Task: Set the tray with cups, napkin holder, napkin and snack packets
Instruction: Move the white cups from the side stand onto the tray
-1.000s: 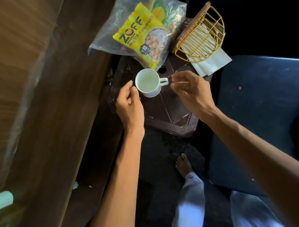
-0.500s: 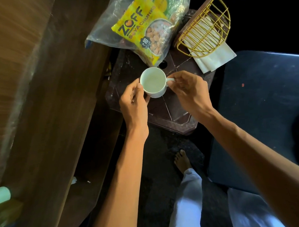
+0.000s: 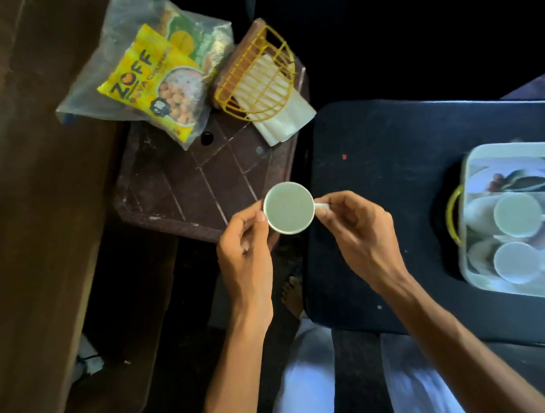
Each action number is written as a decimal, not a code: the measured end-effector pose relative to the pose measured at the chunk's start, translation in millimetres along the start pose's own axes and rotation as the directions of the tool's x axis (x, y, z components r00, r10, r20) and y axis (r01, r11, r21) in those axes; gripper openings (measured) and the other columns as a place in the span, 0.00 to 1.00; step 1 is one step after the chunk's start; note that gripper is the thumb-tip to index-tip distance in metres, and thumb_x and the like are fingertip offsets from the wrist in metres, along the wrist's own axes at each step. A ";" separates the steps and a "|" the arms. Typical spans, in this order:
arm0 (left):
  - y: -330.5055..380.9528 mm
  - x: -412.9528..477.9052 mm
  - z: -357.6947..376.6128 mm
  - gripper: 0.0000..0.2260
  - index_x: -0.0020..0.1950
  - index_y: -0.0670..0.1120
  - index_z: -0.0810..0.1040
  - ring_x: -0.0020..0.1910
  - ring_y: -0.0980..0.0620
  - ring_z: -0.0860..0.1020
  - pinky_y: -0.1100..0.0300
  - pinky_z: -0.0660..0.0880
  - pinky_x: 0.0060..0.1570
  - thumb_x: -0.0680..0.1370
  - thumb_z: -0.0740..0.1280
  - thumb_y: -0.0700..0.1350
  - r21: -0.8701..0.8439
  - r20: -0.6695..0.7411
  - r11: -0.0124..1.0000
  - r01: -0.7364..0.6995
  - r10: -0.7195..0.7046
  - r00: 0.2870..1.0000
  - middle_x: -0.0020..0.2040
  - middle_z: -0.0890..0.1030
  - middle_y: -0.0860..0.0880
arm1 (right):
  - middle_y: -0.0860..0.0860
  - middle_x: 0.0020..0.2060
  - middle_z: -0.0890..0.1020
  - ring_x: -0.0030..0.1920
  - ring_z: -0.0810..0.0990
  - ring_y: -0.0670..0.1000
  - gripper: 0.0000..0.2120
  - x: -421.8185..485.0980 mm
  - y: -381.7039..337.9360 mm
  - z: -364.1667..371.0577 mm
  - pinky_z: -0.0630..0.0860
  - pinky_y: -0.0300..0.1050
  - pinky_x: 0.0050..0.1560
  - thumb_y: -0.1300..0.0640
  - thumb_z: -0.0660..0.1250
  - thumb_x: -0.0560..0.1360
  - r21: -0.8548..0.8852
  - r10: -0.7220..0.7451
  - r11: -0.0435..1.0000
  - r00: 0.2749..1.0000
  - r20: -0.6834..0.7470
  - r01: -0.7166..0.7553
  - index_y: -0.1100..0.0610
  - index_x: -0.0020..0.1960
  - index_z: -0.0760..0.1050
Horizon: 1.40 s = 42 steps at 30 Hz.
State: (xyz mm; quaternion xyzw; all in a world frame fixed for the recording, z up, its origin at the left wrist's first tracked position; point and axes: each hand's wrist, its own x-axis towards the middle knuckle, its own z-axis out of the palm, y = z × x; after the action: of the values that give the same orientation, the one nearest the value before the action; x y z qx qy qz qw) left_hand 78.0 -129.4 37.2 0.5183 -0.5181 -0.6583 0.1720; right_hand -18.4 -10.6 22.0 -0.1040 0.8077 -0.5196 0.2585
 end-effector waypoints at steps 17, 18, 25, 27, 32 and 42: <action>-55.3 -173.5 206.9 0.07 0.58 0.48 0.83 0.56 0.51 0.85 0.49 0.82 0.57 0.81 0.69 0.41 0.084 0.307 0.995 -0.049 0.021 0.952 0.54 0.87 0.50 | 0.45 0.42 0.86 0.42 0.81 0.31 0.03 -75.0 76.9 -274.0 0.71 0.23 0.41 0.61 0.71 0.76 -0.005 0.062 0.998 0.974 -0.219 -0.064 0.58 0.50 0.82; -58.4 -180.1 219.1 0.08 0.58 0.48 0.83 0.57 0.50 0.85 0.46 0.81 0.59 0.81 0.69 0.41 0.090 0.326 0.995 -0.049 0.017 0.945 0.54 0.87 0.50 | 0.45 0.42 0.86 0.42 0.81 0.31 0.03 -75.8 82.3 -289.2 0.71 0.22 0.40 0.61 0.71 0.76 -0.015 0.057 0.998 0.971 -0.231 -0.062 0.57 0.50 0.82; -74.4 -201.6 288.8 0.08 0.58 0.48 0.84 0.57 0.54 0.84 0.51 0.82 0.58 0.81 0.68 0.40 0.146 0.378 0.989 -0.023 -0.034 0.925 0.55 0.87 0.53 | 0.44 0.43 0.86 0.42 0.82 0.37 0.04 -63.1 133.1 -364.0 0.75 0.28 0.41 0.58 0.71 0.77 -0.042 0.075 0.995 0.956 -0.282 -0.091 0.51 0.49 0.82; -76.3 -199.9 297.5 0.08 0.57 0.47 0.84 0.58 0.53 0.84 0.47 0.81 0.60 0.81 0.68 0.40 0.146 0.356 0.989 -0.009 -0.044 0.933 0.55 0.86 0.52 | 0.40 0.42 0.85 0.41 0.82 0.36 0.08 -55.9 147.2 -372.2 0.75 0.29 0.42 0.58 0.71 0.77 -0.043 0.082 0.994 0.949 -0.305 -0.100 0.45 0.46 0.80; -79.0 -190.8 291.2 0.08 0.58 0.44 0.83 0.54 0.54 0.85 0.49 0.83 0.57 0.82 0.67 0.40 0.157 0.323 0.987 -0.025 -0.028 0.946 0.52 0.87 0.53 | 0.42 0.44 0.85 0.47 0.84 0.45 0.05 -40.5 179.2 -374.6 0.79 0.42 0.51 0.58 0.70 0.78 -0.012 0.122 0.991 0.932 -0.342 -0.134 0.48 0.49 0.80; -82.7 -175.6 254.8 0.08 0.57 0.47 0.83 0.52 0.55 0.86 0.60 0.83 0.52 0.83 0.66 0.40 0.161 0.227 0.986 -0.039 0.002 0.974 0.50 0.88 0.55 | 0.49 0.46 0.86 0.46 0.83 0.46 0.05 -25.1 208.5 -362.3 0.76 0.36 0.48 0.58 0.70 0.78 -0.080 0.187 0.972 0.936 -0.299 -0.219 0.57 0.52 0.82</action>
State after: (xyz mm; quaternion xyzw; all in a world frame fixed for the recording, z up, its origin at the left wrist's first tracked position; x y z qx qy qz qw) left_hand -44.7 166.4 35.7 0.4470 -0.5922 -0.6662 0.0755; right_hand -166.7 376.4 -38.2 0.0429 0.8710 -0.4537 0.1836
